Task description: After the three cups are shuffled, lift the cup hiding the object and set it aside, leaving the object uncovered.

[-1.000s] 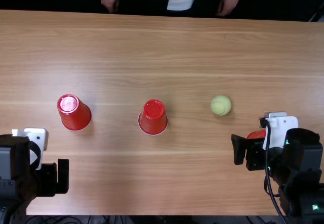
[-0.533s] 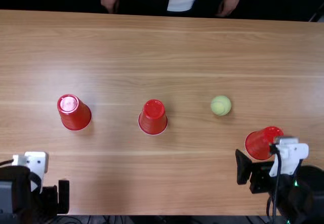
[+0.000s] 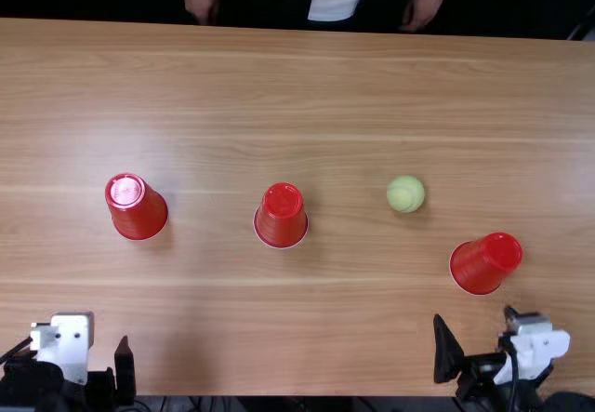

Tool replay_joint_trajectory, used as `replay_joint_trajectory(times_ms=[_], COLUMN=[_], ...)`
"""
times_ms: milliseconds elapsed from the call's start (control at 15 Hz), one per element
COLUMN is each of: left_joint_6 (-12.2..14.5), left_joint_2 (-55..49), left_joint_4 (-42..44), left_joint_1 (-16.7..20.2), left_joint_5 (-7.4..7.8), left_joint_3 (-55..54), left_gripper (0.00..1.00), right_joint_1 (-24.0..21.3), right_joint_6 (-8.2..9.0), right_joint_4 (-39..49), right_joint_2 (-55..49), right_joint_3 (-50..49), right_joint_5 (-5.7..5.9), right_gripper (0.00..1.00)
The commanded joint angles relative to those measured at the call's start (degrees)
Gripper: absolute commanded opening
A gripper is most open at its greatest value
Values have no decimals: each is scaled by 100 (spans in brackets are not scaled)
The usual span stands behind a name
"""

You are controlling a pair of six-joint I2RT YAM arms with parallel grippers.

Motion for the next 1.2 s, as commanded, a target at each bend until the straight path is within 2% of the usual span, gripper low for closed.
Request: replay_joint_trajectory(times_ms=[0, 267, 533, 600, 733, 867, 933, 1000, 1067, 1133], left_joint_6=[-74, -74, -32, 0, 10, 21, 0, 0, 0, 10], left_joint_2=[-417, -1726, -1981, -1981, -1981, -1981, -1981, -1981, -1981, -1981], left_joint_4=[156, 1116, 1443, 1685, 2824, 4375, 4965, 5377, 5588, 5756], left_joint_1=[57, 206, 286, 277, 277, 277, 277, 277, 277, 268], left_joint_5=[8, -45, -13, 18, 50, 124, 250, 419, 514, 514], left_joint_3=[-306, -1167, -1624, -1721, -2266, -2925, -3215, -3514, -3839, -4120], left_gripper=[100, 100, 100, 100, 100, 100, 100, 100, 100, 100], right_joint_1=[-15, -279, -279, -279, -270, -270, -270, -279, -279, -279], right_joint_6=[58, 69, 48, 26, -5, -5, 5, 5, 26, 26], right_joint_4=[12, 34, 202, 455, 1605, 3082, 3609, 4094, 4495, 4875], right_joint_2=[-376, -1061, -1061, -1061, -1061, -1061, -1061, -1061, -1061, -1061], right_joint_3=[-244, -718, -850, -956, -1272, -1764, -2045, -2318, -2573, -2836], right_joint_5=[-33, 19, 104, 209, 420, 441, 441, 420, 420, 410], right_gripper=[100, 100, 100, 100, 100, 100, 100, 100, 100, 100])
